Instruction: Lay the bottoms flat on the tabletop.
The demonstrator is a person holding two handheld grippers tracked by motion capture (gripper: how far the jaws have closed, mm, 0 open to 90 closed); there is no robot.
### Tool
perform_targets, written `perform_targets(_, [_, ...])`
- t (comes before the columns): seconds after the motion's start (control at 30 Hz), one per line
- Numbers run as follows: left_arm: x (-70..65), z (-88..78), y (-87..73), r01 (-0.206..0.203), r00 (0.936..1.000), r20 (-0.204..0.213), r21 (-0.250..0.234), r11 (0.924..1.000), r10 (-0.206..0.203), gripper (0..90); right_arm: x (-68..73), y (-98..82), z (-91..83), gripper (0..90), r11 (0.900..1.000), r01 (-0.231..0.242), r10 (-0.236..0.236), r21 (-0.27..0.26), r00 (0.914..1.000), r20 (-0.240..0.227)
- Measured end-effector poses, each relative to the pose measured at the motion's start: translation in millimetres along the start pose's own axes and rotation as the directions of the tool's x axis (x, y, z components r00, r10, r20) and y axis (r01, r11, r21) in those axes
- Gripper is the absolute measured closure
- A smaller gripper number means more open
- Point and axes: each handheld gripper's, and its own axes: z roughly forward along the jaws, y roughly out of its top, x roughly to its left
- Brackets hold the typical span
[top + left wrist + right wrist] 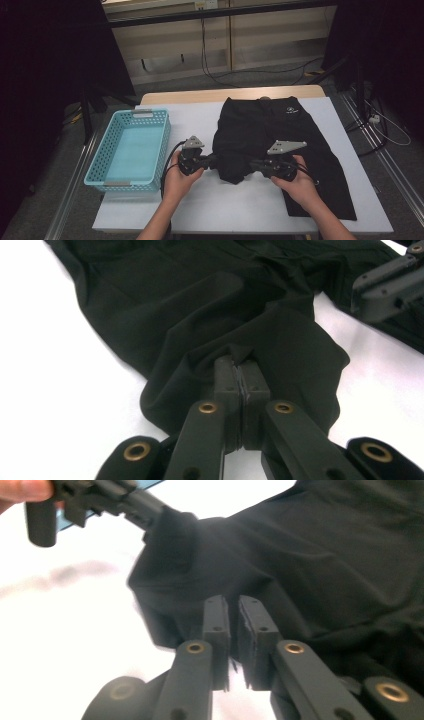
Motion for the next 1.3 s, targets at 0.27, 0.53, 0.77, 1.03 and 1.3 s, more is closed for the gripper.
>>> perform_targets(0.27, [-1.8,-3.0,0.4,-0.004,1.0000,-0.005,-0.006,1.0000,0.004,89.3,18.1,1.7,22.2,60.4,0.996,0.073,-0.072,0.053,0.9973,-0.011])
perform_targets(0.53, [-1.3,-4.9,0.1,-0.005,1.0000,-0.001,-0.006,1.0000,0.005,89.3,30.6,-0.9,44.2,71.6,0.970,0.177,-0.183,0.165,0.9829,0.019])
perform_targets(0.77, [-1.3,-7.1,2.8,-0.013,0.9999,-0.007,-0.014,0.9998,0.013,89.3,14.6,2.1,29.2,87.7,0.987,0.117,-0.119,0.113,0.9929,0.007])
perform_targets(1.03, [2.8,1.6,6.9,-0.057,0.9976,-0.043,-0.044,0.9974,0.055,87.2,-15.2,3.0,14.4,88.0,0.998,-0.005,-0.001,0.063,0.9966,0.083])
perform_targets(1.3, [2.7,1.8,7.3,-0.033,0.9957,-0.088,-0.064,0.9974,0.027,46.1,-23.1,-4.8,19.1,87.8,0.987,-0.001,-0.030,0.160,0.9807,0.193])
